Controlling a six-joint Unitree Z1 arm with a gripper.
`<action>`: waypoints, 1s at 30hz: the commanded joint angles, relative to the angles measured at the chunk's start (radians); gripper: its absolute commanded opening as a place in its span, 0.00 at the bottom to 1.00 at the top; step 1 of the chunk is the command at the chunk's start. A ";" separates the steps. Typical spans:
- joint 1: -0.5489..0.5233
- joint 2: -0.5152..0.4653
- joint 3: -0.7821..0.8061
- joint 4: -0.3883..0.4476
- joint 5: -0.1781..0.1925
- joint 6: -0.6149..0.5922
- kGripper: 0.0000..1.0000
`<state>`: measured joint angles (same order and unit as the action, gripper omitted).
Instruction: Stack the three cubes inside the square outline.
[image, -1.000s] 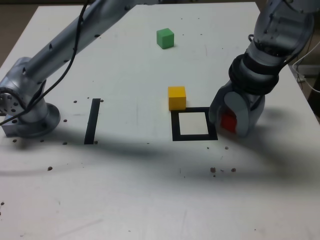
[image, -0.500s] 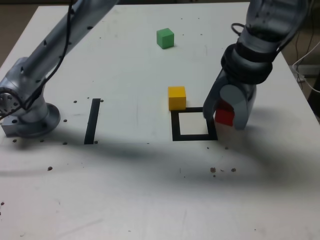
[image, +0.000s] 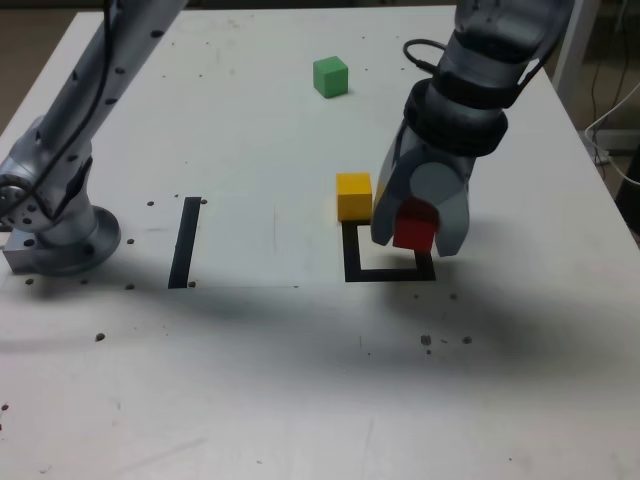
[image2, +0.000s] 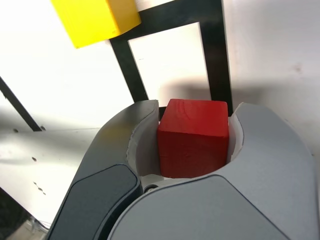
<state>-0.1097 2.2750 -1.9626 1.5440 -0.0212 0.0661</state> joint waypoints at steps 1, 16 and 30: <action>0.006 -0.012 0.014 0.003 -0.006 -0.012 0.30; 0.046 -0.064 0.179 -0.128 -0.009 -0.052 0.31; 0.058 -0.091 0.278 -0.204 -0.002 -0.054 0.31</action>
<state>-0.0529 2.1959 -1.6934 1.3474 -0.0242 0.0141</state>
